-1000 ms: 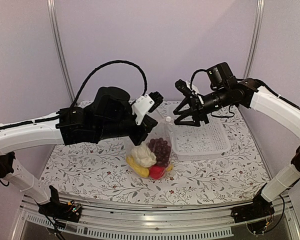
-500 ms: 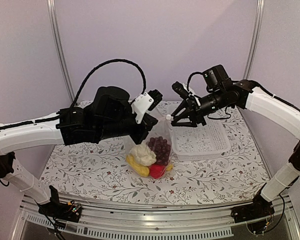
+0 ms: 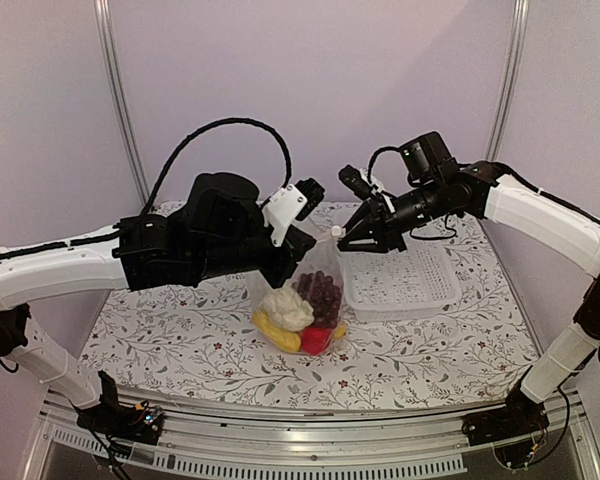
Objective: Place the food in the zip-top bag and seal the zipper
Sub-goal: Hold the zipper food storage bag at the center of the board, then zip the zipper of the food storage bag.
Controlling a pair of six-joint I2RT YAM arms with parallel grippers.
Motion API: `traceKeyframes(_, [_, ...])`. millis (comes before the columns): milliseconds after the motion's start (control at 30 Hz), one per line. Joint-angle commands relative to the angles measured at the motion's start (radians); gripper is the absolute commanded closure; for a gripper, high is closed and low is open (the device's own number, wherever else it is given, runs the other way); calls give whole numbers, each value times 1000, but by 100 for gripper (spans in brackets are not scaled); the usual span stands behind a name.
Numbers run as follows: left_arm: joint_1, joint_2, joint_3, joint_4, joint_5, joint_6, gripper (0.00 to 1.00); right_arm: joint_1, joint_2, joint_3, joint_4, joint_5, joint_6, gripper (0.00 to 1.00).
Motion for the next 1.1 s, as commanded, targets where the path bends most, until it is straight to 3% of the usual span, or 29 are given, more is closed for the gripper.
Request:
traceKeyframes(0, [8,-6,1,57,9,-7,100,17,-14,8,10,-1,-7,76])
traceKeyframes(167, [8,-9,6,47,8,-7,100,19,-3,17,6,-7,-11,94])
traceKeyframes(200, [8,-10,11,35,8,-8,95,18,-9,16,4,-9,-15,97])
traceKeyframes(367, [8,-18,94,-68,16,-8,48,29,-40,1,-19,19,-82,100])
traceKeyframes(467, [17,-32,116,-53,94,-4,36,37,-70,-22,-33,19,-153,100])
traceKeyframes(633, [80,19,178,-73,307,0,35,49,-103,-21,-67,17,-222,100])
traceKeyframes(833, [128,109,260,-148,497,41,45,57,-121,-29,-80,19,-236,100])
traceKeyframes(1067, [131,170,297,-186,590,45,60,57,-130,-43,-76,21,-234,100])
